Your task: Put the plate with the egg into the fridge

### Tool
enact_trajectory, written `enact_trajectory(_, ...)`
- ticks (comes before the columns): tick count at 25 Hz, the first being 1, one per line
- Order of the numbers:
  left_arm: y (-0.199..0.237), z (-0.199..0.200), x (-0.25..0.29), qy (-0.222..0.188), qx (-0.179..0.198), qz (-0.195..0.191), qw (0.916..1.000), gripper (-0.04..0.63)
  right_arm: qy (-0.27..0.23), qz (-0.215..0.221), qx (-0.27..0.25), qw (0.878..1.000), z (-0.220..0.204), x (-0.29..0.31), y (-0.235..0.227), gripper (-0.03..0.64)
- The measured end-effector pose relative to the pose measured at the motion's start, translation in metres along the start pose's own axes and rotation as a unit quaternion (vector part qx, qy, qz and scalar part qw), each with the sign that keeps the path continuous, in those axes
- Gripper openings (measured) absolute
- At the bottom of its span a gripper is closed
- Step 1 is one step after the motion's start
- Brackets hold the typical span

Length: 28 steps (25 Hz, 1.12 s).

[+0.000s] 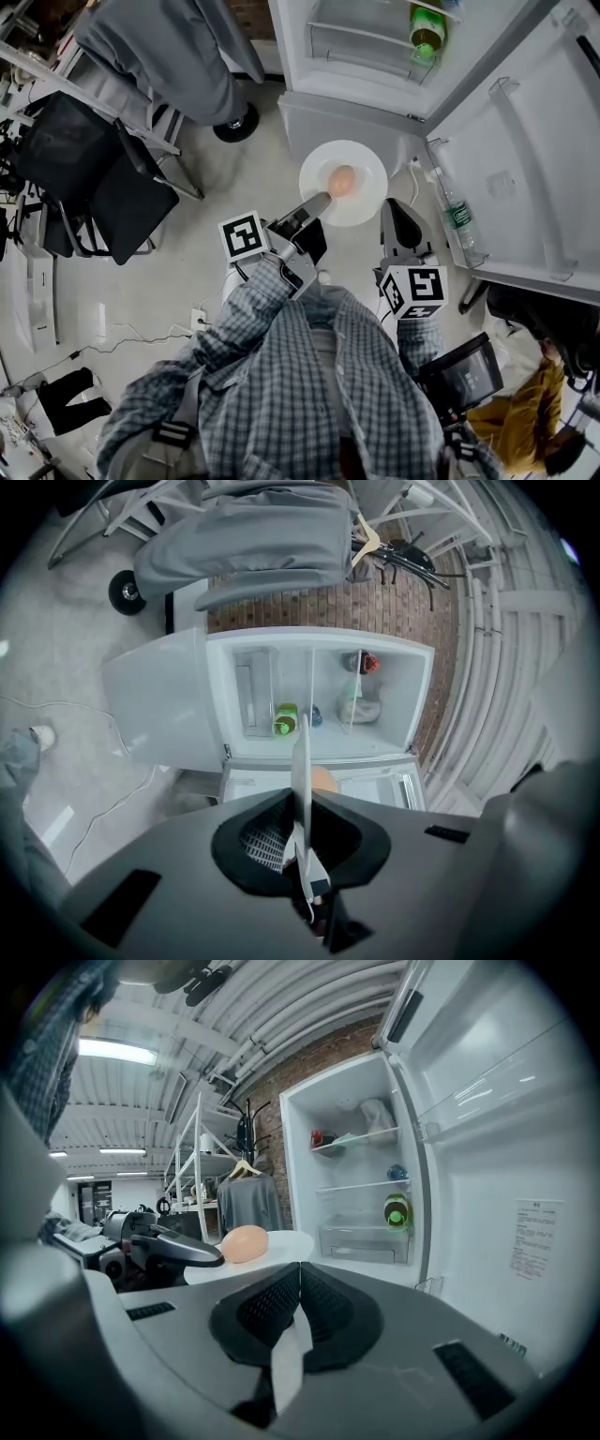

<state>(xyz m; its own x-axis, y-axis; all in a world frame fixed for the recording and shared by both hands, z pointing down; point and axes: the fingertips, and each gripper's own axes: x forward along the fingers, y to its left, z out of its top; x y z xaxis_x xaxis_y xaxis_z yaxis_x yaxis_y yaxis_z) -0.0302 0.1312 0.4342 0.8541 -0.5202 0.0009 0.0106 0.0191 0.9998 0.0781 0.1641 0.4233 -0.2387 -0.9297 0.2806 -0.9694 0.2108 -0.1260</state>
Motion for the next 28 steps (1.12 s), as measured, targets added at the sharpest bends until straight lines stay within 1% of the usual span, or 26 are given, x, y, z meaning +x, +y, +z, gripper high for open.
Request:
enact_trajectory(16, -0.007, 0.088, 0.072, 0.034, -0.002, -0.006, 0.9994, 0.026, -0.011, -0.038, 0.001, 0.999, 0.043, 0.095, -0.036, 0.006)
enact_trajectory(23, -0.006, 0.126, 0.089, 0.041, -0.009, -0.013, 0.999, 0.026, -0.01, -0.049, -0.004, 0.999, 0.056, 0.133, -0.038, 0.006)
enact_trajectory(28, -0.005, 0.151, 0.098, 0.049, -0.007, -0.013, 0.9987, 0.026, -0.006, -0.056, -0.007, 0.998, 0.062, 0.157, -0.036, 0.006)
